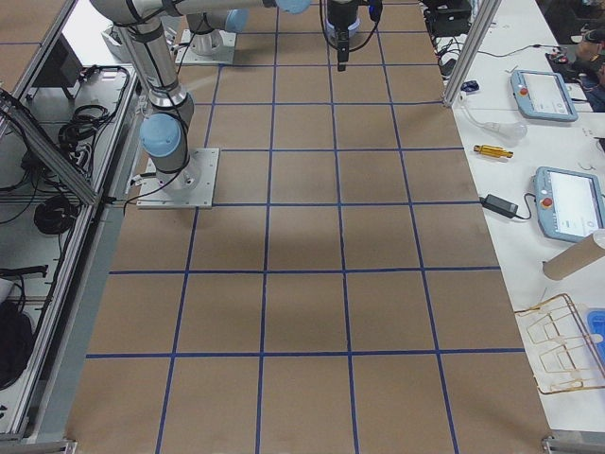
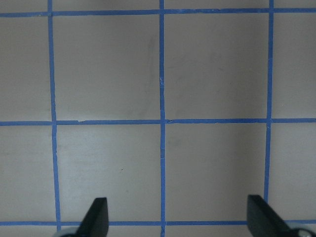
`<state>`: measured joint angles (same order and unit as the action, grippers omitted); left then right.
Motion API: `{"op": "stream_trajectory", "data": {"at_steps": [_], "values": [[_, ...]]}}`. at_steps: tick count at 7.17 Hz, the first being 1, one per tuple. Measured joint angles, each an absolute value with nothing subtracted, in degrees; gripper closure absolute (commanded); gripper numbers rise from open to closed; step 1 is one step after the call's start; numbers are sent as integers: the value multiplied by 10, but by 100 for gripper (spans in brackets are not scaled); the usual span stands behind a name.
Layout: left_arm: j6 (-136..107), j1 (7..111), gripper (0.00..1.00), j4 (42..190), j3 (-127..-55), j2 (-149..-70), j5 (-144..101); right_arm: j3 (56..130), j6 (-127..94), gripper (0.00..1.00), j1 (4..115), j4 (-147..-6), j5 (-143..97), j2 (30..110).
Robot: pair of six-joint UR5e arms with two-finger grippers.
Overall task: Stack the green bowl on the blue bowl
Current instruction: 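Carry the green bowl with the left gripper over the light blue bowl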
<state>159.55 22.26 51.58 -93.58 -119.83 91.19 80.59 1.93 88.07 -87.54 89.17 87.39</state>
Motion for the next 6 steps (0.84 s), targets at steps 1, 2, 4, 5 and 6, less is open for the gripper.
{"op": "stream_trajectory", "data": {"at_steps": [1, 2, 4, 5, 6], "values": [[1567, 231, 100, 526, -934, -1178, 899, 806, 19, 0, 881, -875, 892, 874], [1533, 252, 100, 547, -932, -1153, 887, 806, 19, 0, 881, -875, 892, 874], [1468, 318, 100, 598, -920, -1094, 867, 806, 19, 0, 881, -875, 891, 874], [1439, 358, 100, 613, -916, -1070, 856, 806, 19, 0, 881, -875, 891, 874], [1403, 409, 100, 621, -914, -1048, 849, 806, 19, 0, 881, -875, 891, 874]]}}
